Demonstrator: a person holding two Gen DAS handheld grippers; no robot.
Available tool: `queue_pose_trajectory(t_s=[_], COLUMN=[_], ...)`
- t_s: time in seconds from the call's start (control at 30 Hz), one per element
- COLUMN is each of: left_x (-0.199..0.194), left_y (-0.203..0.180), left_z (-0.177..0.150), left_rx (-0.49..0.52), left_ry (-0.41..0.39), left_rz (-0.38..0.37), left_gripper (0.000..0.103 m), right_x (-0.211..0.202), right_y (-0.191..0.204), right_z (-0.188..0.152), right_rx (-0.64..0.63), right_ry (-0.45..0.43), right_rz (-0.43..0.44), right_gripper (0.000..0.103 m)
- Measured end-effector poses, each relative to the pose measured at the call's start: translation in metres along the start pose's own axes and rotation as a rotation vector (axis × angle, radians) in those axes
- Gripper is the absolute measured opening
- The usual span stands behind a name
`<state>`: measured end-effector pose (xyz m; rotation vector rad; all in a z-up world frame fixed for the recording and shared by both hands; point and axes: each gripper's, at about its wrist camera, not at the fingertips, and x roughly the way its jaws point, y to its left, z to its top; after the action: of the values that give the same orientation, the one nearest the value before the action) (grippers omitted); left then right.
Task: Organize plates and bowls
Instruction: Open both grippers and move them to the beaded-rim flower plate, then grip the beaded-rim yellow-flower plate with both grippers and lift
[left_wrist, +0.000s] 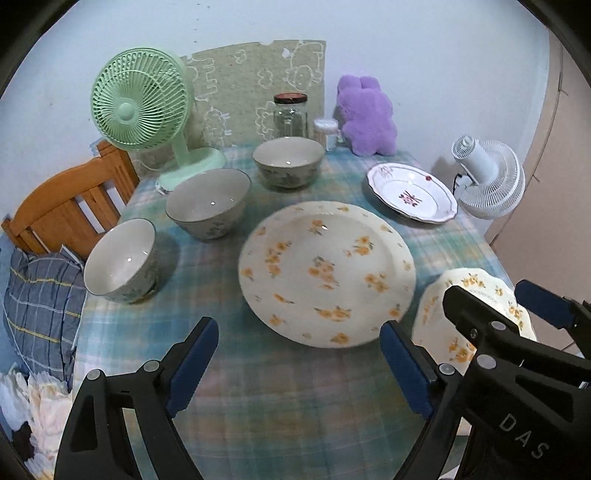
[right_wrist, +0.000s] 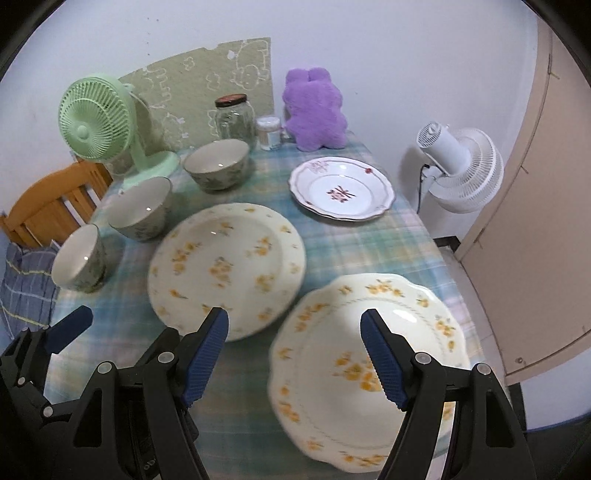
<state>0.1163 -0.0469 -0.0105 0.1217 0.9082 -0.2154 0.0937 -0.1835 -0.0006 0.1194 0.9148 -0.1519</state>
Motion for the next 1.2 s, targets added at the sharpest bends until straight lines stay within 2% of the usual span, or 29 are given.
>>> queue_pose_trajectory(t_s=[0.13, 0.23, 0.33, 0.57, 0.9, 1.07, 1.2], left_x=[0.006, 0.013, 0.026, 0.074, 0.133, 0.152, 0.162], left_y=[0.010, 0.015, 0.017, 0.016, 0.021, 0.030, 0.031], left_z=[0.011, 0.020, 0.030, 0.048, 0.055, 0.054, 0.053], left_rx=[-0.029, -0.062, -0.089, -0.120, -0.152, -0.174, -0.174], left_ry=[-0.003, -0.001, 0.005, 0.042, 0.101, 0.151, 0.193], left_rz=[0.004, 0.019, 0.051, 0.120, 0.197, 0.203, 0.179], left_gripper=[0.090, 0.090, 0.090, 0.087, 0.085, 0.081, 0.073], right_x=[0.002, 0.007, 0.018, 0.070, 0.146, 0.173, 0.186], right_y=[0.011, 0.019, 0.021, 0.018, 0.011, 0.004, 0.010], right_z=[0.009, 0.021, 0.035, 0.060, 0.077, 0.079, 0.080], right_rx=[-0.002, -0.015, -0.027, -0.043, -0.080, -0.055, -0.093], right_ry=[-0.009, -0.004, -0.004, 0.039, 0.118, 0.166, 0.191], right_rz=[0.011, -0.015, -0.006, 0.042, 0.041, 0.061, 0.071], right_gripper=[0.077, 0.077, 0.077, 0.077, 0.077, 0.077, 0.077])
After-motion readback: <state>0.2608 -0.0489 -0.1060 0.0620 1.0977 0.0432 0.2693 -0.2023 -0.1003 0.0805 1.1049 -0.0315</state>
